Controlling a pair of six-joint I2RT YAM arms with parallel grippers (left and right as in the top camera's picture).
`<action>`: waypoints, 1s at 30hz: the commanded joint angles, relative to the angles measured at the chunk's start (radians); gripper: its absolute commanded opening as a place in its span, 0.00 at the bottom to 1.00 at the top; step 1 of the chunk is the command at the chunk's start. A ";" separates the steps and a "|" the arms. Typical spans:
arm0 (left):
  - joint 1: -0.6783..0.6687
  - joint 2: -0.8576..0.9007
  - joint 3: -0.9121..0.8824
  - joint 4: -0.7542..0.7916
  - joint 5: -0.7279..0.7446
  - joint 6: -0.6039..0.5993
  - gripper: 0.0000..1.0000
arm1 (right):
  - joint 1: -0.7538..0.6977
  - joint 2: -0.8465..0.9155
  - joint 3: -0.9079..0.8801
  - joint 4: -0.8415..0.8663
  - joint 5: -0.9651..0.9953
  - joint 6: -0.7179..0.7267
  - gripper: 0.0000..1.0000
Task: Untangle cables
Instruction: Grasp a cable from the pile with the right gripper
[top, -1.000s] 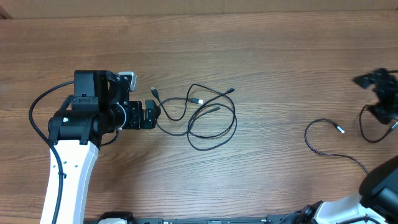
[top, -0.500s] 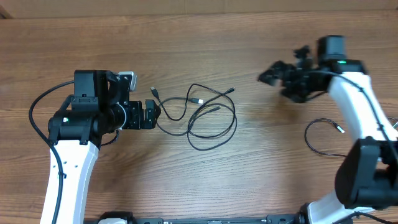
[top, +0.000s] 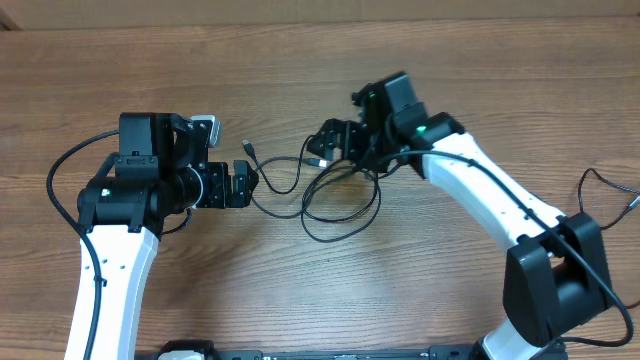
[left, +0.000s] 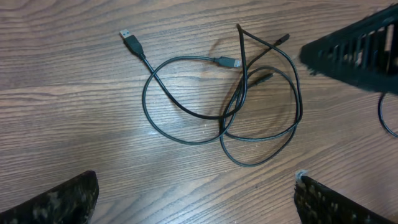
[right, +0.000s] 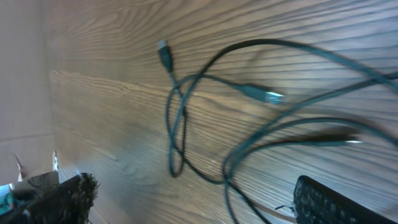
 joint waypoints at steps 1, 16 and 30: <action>0.003 -0.011 0.004 0.005 0.014 0.027 0.99 | 0.045 0.003 -0.003 0.020 0.040 0.040 1.00; 0.003 -0.011 0.004 0.005 0.014 0.027 1.00 | 0.182 0.107 -0.004 0.090 0.153 0.131 1.00; 0.003 -0.011 0.004 0.005 0.014 0.027 1.00 | 0.198 0.183 -0.004 0.224 0.117 0.139 0.65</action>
